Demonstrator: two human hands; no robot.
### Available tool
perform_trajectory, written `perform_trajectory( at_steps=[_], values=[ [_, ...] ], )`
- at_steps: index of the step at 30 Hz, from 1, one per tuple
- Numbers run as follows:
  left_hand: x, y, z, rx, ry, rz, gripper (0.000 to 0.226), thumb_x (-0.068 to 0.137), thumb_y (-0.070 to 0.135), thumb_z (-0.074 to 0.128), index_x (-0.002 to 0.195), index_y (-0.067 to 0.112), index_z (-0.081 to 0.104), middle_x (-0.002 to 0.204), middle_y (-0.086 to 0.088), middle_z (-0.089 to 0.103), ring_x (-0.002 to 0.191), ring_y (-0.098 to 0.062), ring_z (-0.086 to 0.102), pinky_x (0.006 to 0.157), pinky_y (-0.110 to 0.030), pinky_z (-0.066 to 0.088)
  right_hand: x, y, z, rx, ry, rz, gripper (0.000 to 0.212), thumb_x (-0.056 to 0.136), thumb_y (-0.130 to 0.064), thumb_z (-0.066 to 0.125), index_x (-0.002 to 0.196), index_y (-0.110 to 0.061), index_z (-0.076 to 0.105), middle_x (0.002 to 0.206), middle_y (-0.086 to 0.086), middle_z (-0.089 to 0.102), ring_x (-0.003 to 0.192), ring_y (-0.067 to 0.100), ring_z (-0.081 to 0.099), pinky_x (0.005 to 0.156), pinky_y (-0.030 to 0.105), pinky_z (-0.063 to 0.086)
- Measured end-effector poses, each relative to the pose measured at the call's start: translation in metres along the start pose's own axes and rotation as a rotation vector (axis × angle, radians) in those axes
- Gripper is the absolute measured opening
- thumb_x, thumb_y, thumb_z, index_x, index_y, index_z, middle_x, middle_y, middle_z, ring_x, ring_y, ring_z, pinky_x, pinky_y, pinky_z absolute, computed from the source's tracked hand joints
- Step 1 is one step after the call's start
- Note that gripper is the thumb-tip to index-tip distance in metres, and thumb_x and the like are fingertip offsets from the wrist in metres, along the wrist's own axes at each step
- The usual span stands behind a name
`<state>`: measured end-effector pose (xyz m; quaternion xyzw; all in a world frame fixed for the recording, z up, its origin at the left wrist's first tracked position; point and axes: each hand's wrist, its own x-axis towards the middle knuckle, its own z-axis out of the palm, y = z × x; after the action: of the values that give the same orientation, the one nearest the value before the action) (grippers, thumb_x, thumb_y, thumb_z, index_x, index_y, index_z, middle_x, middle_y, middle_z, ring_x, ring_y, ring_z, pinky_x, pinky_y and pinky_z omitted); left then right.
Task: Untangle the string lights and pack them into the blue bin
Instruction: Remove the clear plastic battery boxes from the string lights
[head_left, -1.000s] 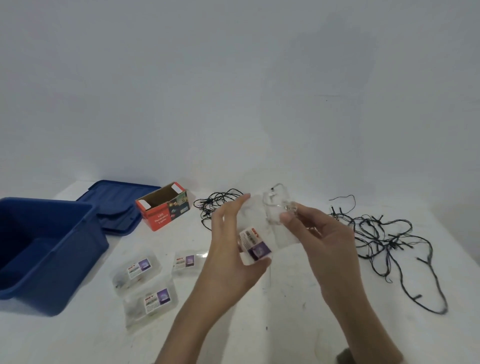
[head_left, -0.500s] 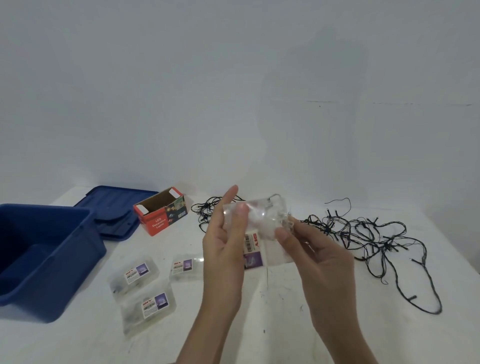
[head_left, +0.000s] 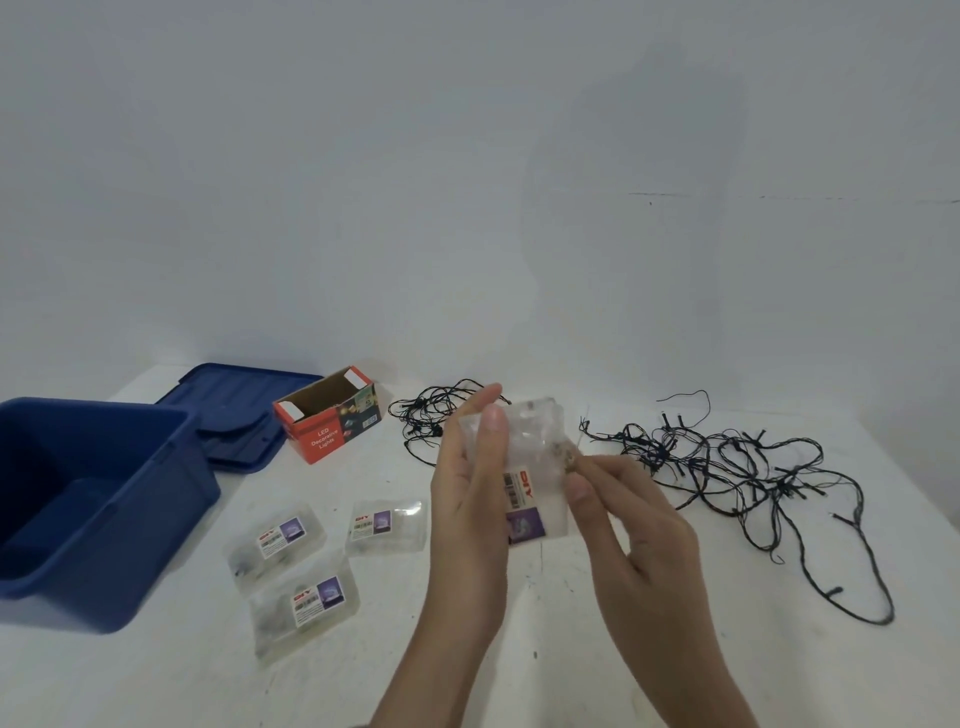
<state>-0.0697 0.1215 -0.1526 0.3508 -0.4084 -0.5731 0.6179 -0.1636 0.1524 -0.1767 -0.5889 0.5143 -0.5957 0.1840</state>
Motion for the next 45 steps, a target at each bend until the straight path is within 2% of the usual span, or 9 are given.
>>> perform_trajectory(
  at_steps=[6,11,17,21,25,30,37,41,45],
  values=[
    [-0.003,0.001,-0.001,-0.048,0.004,-0.063,0.039,0.08,0.047,0.05,0.114,0.029,0.061,0.106,-0.007,0.068,0.097,-0.025,0.067,0.087,-0.048,0.051,-0.004,-0.004,0.001,0.111,0.107,-0.017,0.025,0.084,-0.041,0.054,0.106,-0.039,0.065,0.09,-0.009,0.067,0.079,0.01,0.063,0.072,0.013,0.046],
    [-0.002,0.0,-0.001,-0.027,-0.066,-0.092,0.037,0.078,0.049,0.051,0.11,0.032,0.061,0.091,0.002,0.069,0.083,-0.019,0.065,0.073,-0.039,0.049,-0.006,-0.008,-0.002,0.097,-0.03,-0.006,0.03,0.089,-0.049,0.045,0.094,-0.034,0.071,0.092,-0.01,0.052,0.089,0.011,0.056,0.075,0.009,0.04],
    [-0.003,0.004,-0.004,-0.121,-0.022,-0.145,0.043,0.082,0.044,0.058,0.112,0.013,0.06,0.084,-0.003,0.069,0.074,-0.018,0.066,0.066,-0.031,0.055,-0.003,-0.011,-0.013,0.028,-0.195,0.048,0.041,0.084,-0.07,0.035,0.107,-0.052,0.064,0.101,-0.011,0.047,0.096,0.011,0.049,0.079,0.009,0.036],
    [-0.004,0.005,-0.003,-0.17,-0.025,-0.217,0.052,0.077,0.047,0.053,0.105,0.005,0.063,0.078,-0.009,0.068,0.063,-0.019,0.064,0.054,-0.027,0.055,0.002,-0.009,-0.019,0.163,-0.089,0.148,0.044,0.071,-0.058,0.055,0.114,-0.052,0.055,0.102,-0.011,0.057,0.089,0.006,0.057,0.077,0.013,0.044],
    [-0.004,0.005,-0.003,-0.157,-0.01,-0.213,0.055,0.076,0.049,0.051,0.108,0.005,0.063,0.081,-0.011,0.066,0.064,-0.022,0.064,0.058,-0.037,0.057,0.005,-0.005,-0.027,0.611,-0.191,0.342,0.071,0.053,-0.054,0.082,0.117,-0.04,0.057,0.097,0.008,0.068,0.076,0.018,0.062,0.068,0.028,0.05],
    [-0.002,0.008,-0.002,-0.178,0.006,-0.215,0.047,0.083,0.049,0.048,0.105,0.013,0.068,0.081,-0.008,0.067,0.065,-0.017,0.064,0.058,-0.029,0.056,0.008,-0.01,-0.04,0.494,-0.344,0.227,0.047,0.06,-0.052,0.078,0.098,-0.028,0.065,0.102,0.009,0.065,0.085,0.016,0.059,0.072,0.026,0.048],
    [-0.004,0.007,0.005,-0.088,-0.006,-0.184,0.07,0.067,0.055,0.052,0.111,0.002,0.061,0.077,-0.007,0.066,0.06,-0.016,0.063,0.049,-0.025,0.051,0.007,-0.007,-0.03,0.486,-0.162,0.278,0.057,0.061,-0.016,0.077,0.114,-0.031,0.061,0.085,0.002,0.064,0.073,0.011,0.058,0.065,0.02,0.049],
    [-0.004,0.008,0.006,-0.076,0.005,-0.135,0.055,0.073,0.051,0.05,0.104,0.008,0.063,0.088,-0.013,0.065,0.079,-0.026,0.064,0.065,-0.036,0.055,0.003,-0.014,-0.023,0.344,-0.049,0.128,0.032,0.066,-0.025,0.073,0.098,-0.028,0.074,0.085,0.0,0.064,0.075,0.008,0.06,0.07,0.013,0.048],
    [-0.003,0.01,0.004,-0.066,0.028,-0.149,0.052,0.079,0.049,0.048,0.105,0.007,0.063,0.085,-0.011,0.068,0.076,-0.024,0.065,0.06,-0.032,0.056,0.001,-0.015,-0.023,0.378,0.09,0.124,0.028,0.074,-0.013,0.075,0.095,-0.031,0.073,0.09,0.003,0.07,0.074,0.007,0.062,0.072,0.012,0.049]
  ],
)
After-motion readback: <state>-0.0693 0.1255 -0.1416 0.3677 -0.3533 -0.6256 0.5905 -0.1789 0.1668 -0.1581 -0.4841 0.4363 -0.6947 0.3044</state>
